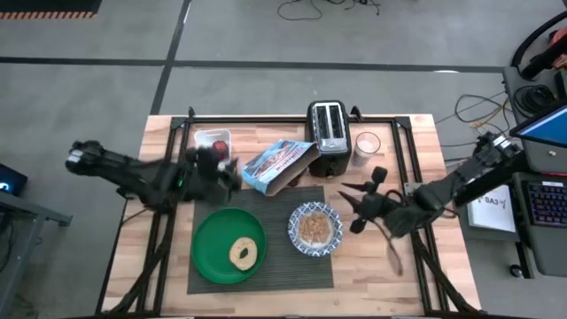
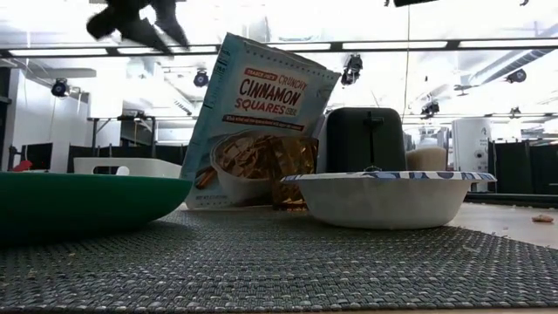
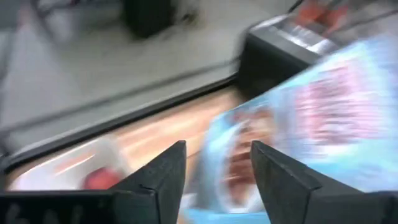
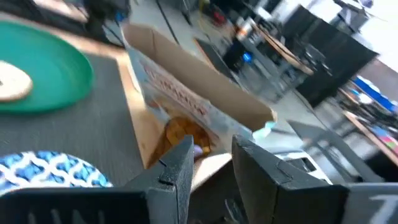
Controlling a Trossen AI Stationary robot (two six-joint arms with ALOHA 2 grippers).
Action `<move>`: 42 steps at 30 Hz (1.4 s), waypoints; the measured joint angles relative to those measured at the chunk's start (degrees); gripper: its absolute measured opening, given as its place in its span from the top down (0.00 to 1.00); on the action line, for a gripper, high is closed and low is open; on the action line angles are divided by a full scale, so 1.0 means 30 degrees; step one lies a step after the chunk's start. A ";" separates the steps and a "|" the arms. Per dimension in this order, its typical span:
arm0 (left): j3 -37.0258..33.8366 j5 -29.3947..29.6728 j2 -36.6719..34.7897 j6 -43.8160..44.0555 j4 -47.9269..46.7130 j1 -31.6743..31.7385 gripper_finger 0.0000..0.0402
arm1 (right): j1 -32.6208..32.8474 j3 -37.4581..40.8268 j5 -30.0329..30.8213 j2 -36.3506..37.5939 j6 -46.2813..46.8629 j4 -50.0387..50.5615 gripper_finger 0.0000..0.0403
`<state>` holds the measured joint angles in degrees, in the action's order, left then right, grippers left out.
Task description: Arrange a breakfast setting
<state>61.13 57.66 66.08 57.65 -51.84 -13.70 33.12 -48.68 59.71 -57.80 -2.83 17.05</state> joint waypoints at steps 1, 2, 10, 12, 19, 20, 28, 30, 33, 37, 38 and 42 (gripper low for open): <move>0.0013 -0.0874 0.0000 0.0013 -0.0656 0.1271 0.61 | -0.0125 0.0520 -0.0494 0.0591 -0.0688 -0.0994 0.75; 0.0013 -0.1661 0.0000 -0.0022 -0.1389 0.2571 0.63 | -0.0304 0.0965 -0.1046 0.1122 -0.1326 -0.1805 0.75; -0.0259 -0.7342 0.0076 -0.3633 -0.2873 1.2153 0.80 | -0.2291 0.2056 -0.5256 0.4375 -0.3597 -0.3480 0.75; -0.0550 -0.8251 0.0193 -0.4828 -0.2251 1.3760 0.84 | -0.2632 0.2139 -0.5492 0.4806 -0.4056 -0.3452 0.75; -0.2086 -1.0045 0.0464 -0.7371 0.0555 1.5368 0.86 | -0.2994 0.2562 -0.5568 0.5586 -0.4553 -0.3413 0.75; -0.2216 -1.0680 0.0478 -0.7593 0.1059 1.5368 0.85 | -0.2992 0.2626 -0.5568 0.5619 -0.4518 -0.3395 0.75; -0.3192 -1.1549 0.0863 -0.6911 0.1458 1.5375 0.58 | -0.2987 0.3437 -0.5568 0.5778 -0.3987 -0.3364 0.75; -0.3493 -1.1206 0.1031 -0.6297 0.1373 1.5386 0.49 | -0.2987 0.3679 -0.5568 0.5869 -0.3993 -0.3363 0.75; -0.3956 -1.1185 0.1350 -0.5728 0.1688 1.5403 0.38 | -0.2987 0.3860 -0.5561 0.6014 -0.4109 -0.3383 0.75; -0.4466 -1.1560 0.2008 -0.5552 0.2691 1.5390 0.31 | -0.2987 0.3868 -0.5489 0.6280 -0.4415 -0.3451 0.75; -0.4493 -1.1571 0.2195 -0.5551 0.2844 1.5390 0.31 | -0.2987 0.3868 -0.5473 0.6334 -0.4408 -0.3439 0.75; -0.4475 -1.1567 0.2930 -0.5793 0.3446 1.5429 0.32 | -0.2965 0.3991 -0.5473 0.6482 -0.4329 -0.3298 0.75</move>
<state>47.70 22.96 74.87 40.28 -41.50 32.59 24.23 -36.71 43.29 -38.35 -15.81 7.16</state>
